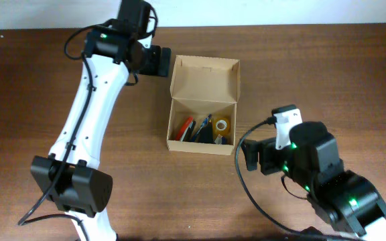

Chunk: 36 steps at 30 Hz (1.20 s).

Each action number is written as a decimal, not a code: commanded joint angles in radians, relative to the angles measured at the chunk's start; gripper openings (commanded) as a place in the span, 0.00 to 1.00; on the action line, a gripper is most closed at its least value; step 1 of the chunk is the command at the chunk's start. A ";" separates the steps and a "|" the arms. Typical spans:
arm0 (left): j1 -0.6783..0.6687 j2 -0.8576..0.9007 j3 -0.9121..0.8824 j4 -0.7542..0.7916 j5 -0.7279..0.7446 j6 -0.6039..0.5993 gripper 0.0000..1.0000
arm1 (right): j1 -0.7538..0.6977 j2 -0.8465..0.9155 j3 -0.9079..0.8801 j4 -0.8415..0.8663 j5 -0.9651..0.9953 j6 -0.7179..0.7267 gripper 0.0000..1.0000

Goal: Pack container

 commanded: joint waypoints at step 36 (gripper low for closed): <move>0.038 0.519 -0.008 0.320 0.633 -0.176 0.02 | -0.408 1.070 -0.002 1.028 -0.671 0.327 0.04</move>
